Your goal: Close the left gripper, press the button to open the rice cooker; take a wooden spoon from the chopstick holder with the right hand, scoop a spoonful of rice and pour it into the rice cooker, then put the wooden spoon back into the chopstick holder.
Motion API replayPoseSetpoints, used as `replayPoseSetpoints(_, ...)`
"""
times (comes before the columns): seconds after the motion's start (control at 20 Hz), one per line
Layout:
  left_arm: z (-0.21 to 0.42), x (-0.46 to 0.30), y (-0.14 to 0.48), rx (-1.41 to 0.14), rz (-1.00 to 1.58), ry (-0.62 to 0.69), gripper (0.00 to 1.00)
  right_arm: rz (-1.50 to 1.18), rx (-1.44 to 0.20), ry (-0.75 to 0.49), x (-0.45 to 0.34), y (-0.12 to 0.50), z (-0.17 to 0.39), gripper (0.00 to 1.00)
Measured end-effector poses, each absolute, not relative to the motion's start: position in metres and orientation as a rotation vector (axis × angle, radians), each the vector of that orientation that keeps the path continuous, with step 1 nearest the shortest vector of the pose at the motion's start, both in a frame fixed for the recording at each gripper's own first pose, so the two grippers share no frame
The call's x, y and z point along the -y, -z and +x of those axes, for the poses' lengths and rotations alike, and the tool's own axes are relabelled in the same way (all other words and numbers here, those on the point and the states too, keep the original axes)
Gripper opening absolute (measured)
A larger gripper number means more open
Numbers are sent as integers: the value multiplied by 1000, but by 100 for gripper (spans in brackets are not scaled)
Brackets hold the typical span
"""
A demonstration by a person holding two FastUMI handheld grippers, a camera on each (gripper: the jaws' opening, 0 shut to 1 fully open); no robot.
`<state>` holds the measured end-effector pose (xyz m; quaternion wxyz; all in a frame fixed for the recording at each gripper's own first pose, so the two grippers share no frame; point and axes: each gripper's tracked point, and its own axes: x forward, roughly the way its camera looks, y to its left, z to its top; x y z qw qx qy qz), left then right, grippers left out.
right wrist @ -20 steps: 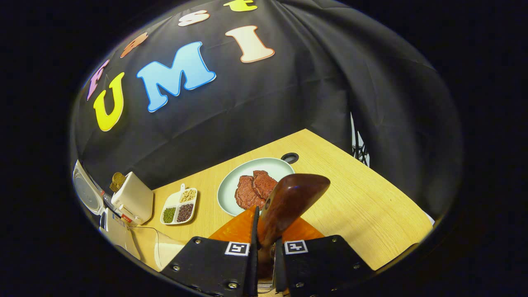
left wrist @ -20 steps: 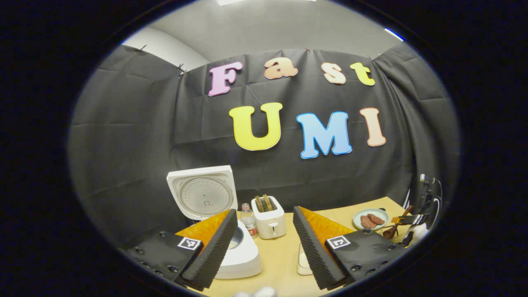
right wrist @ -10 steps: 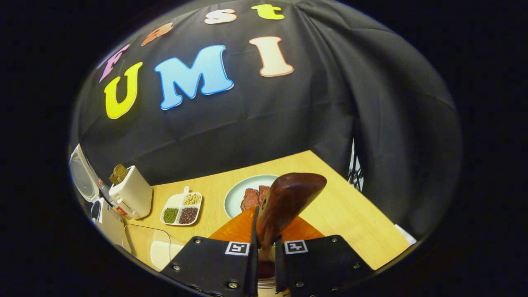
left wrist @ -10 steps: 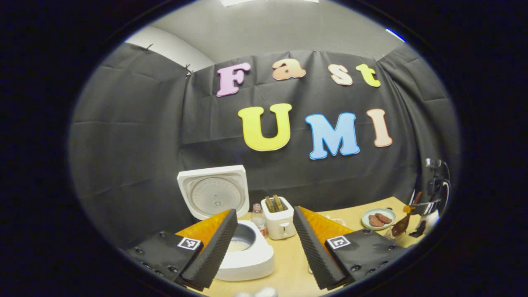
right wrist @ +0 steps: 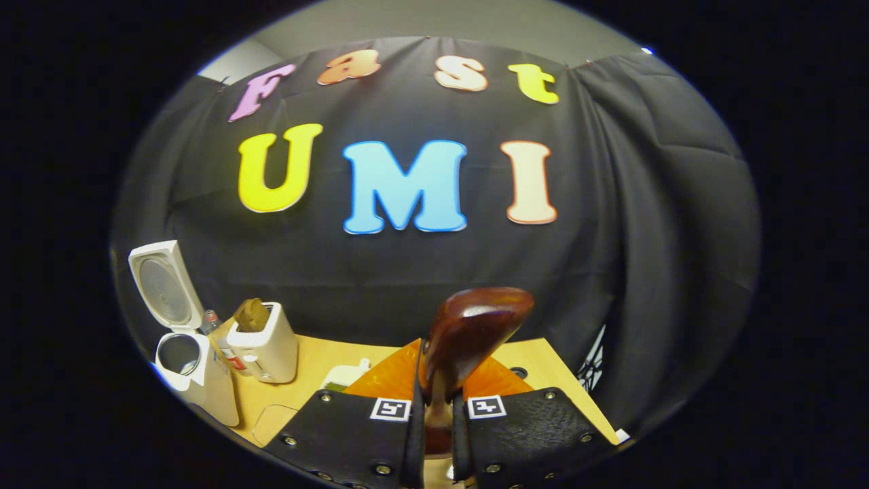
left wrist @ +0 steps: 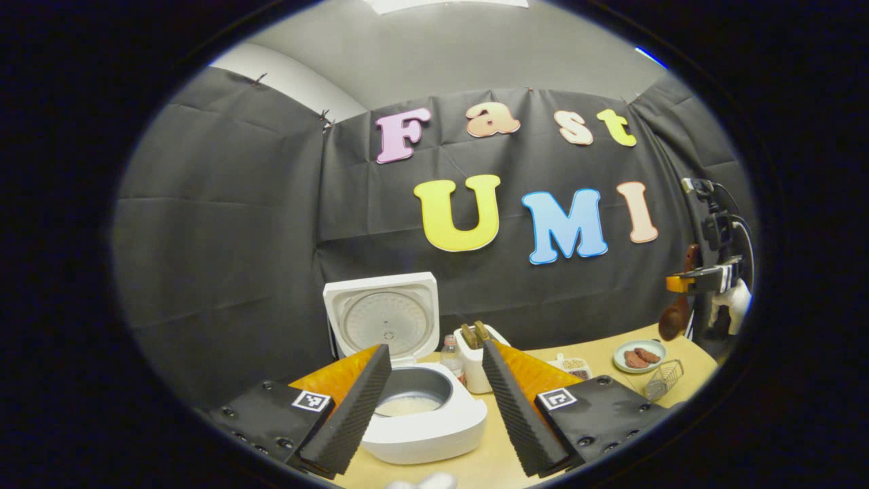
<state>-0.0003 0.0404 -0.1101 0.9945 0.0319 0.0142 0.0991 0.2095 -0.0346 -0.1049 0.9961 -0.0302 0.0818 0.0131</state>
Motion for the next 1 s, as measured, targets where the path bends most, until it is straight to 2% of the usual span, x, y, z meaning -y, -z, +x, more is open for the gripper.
replayPoseSetpoints(0.15,-4,-48,115,-34,73,-198,95,-145,-163,-107,-24,118,206,16)
replayPoseSetpoints(0.35,-9,-56,116,-32,79,-196,94,-306,-212,-192,-77,170,200,17)
replayPoseSetpoints(0.6,-16,-68,118,-27,100,-210,95,-500,-258,-247,-98,233,194,17)
replayPoseSetpoints(1.0,-24,-77,121,-17,165,-253,96,-692,-315,-276,-102,296,205,17)
